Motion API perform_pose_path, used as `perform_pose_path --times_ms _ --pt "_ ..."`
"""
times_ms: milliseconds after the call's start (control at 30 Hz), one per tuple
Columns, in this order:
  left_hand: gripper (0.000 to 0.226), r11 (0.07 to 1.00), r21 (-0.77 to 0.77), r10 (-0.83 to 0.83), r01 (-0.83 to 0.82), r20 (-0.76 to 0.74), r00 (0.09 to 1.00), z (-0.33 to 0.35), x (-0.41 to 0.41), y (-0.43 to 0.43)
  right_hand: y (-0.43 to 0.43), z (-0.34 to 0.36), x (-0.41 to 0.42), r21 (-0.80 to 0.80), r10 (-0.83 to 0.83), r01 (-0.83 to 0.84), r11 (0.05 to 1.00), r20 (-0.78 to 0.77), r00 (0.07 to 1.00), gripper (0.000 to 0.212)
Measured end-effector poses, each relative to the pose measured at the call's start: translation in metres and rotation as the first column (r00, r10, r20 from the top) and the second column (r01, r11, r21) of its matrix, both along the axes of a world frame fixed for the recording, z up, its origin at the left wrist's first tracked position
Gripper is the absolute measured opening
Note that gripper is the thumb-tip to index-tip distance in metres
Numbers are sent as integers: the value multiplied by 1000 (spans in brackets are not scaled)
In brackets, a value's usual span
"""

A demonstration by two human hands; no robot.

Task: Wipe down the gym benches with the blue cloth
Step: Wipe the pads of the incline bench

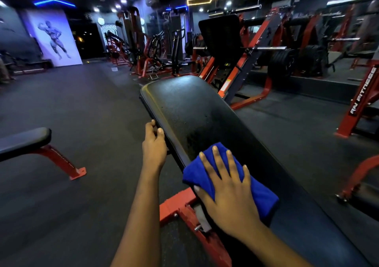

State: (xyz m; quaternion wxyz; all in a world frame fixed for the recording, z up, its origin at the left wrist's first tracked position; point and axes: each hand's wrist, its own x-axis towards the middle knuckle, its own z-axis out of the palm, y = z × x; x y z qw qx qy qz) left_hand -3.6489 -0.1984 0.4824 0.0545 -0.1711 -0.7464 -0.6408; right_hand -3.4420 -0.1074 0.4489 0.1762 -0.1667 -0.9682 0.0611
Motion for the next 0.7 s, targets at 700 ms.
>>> perform_pose_path --times_ms 700 --pt "35 984 116 139 -137 -10 990 10 21 16 18 10 -15 -28 43 -44 999 -53 998 69"
